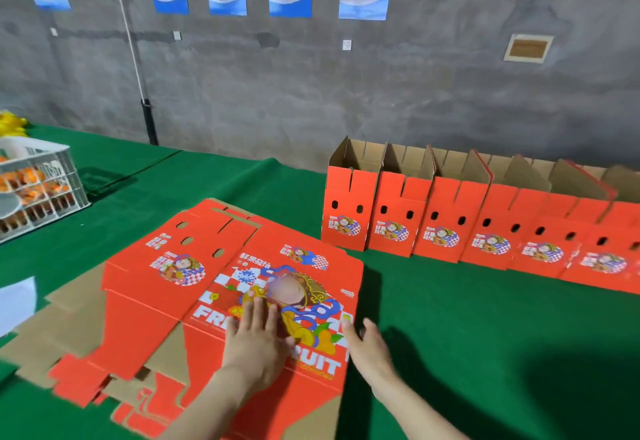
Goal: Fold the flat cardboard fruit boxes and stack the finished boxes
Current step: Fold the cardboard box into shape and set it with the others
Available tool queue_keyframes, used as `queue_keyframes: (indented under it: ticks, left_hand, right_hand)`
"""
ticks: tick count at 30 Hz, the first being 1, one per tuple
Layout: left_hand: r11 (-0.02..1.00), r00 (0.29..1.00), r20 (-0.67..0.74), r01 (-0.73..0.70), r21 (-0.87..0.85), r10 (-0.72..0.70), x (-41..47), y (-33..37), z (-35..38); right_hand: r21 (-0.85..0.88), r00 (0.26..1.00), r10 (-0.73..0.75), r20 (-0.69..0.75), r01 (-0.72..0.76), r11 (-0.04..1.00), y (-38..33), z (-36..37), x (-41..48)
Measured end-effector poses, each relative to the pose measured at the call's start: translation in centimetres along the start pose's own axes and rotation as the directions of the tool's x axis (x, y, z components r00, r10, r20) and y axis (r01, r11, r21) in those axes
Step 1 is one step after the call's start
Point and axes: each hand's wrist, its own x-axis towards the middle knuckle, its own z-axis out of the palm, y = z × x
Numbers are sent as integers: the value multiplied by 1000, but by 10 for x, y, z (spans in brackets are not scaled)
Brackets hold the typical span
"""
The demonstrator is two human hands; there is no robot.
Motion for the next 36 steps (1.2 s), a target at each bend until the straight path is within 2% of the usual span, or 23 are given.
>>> queue_keyframes:
  ticks: [1,2,3,4,5,6,8,11,13,15,19,21,23,26,27,29,30,32,33,34,36]
  left_hand:
    - [996,999,24,-37,-79,39,-11,13,2]
    - [961,992,44,-100,-257,115,-21,23,4]
    - [863,978,73,-137,-485,197,-33,34,2]
    - [712,954,81,-159,-684,290,-45,43,-3]
    - [614,945,33,-185,-768,326,-53,47,-7]
    - [577,951,-47,-225,-785,307,-58,49,-12]
    - [598,948,-205,-314,-738,244,-60,51,-22]
    - [649,911,-310,-411,-640,271,-61,51,-36]
    - [676,875,-317,-484,-556,366,-68,53,-45]
    - [661,815,-322,-580,-476,482,-80,59,-54]
    - [645,699,-204,-713,-277,685,-102,73,-72]
    - [667,666,-110,-744,-34,737,-109,88,-76]
    - [656,647,-117,-732,184,754,-119,110,-80]
    - [510,454,-240,-810,290,858,-136,141,-91]
    - [494,423,-277,-820,289,863,-139,147,-94]
    - [528,453,-297,-807,263,840,-139,156,-97]
    - [547,473,-301,-800,247,828,-139,162,-97]
    - [609,537,-310,-761,224,784,-133,172,-91]
    - [647,573,-317,-729,224,756,-128,175,-87]
    - [674,605,-313,-708,208,732,-126,178,-86]
    - [710,648,-315,-690,142,693,-121,184,-90]
  right_hand:
    - [131,993,109,38,-113,985,12,-5,-8]
    - [268,979,186,86,-202,942,25,-15,-16]
    - [371,965,236,117,-263,891,37,-27,-23]
    - [438,955,271,120,-296,849,48,-41,-29]
    - [473,952,290,99,-302,828,58,-56,-35]
    - [480,953,298,63,-290,828,67,-70,-42]
    - [484,957,288,-28,-240,842,77,-95,-55]
    - [506,952,284,-119,-188,842,85,-127,-77]
    - [514,945,280,-168,-159,843,91,-148,-90]
    - [503,934,295,-201,-160,849,98,-173,-101]
    - [474,895,401,-194,-273,837,111,-228,-114]
    - [466,887,425,-179,-304,831,115,-249,-122]
    - [466,884,434,-173,-315,827,119,-265,-130]
    - [497,879,461,-124,-347,796,129,-286,-139]
    - [520,883,460,-96,-350,780,133,-292,-142]
    - [621,888,454,-72,-316,717,139,-304,-146]
    - [720,899,435,-52,-269,640,140,-310,-147]
    - [909,943,332,-30,-113,402,139,-318,-152]
    - [951,965,257,-43,-40,307,139,-322,-155]
    - [957,979,193,-70,11,289,140,-324,-159]
    - [904,983,95,-159,106,415,140,-322,-171]
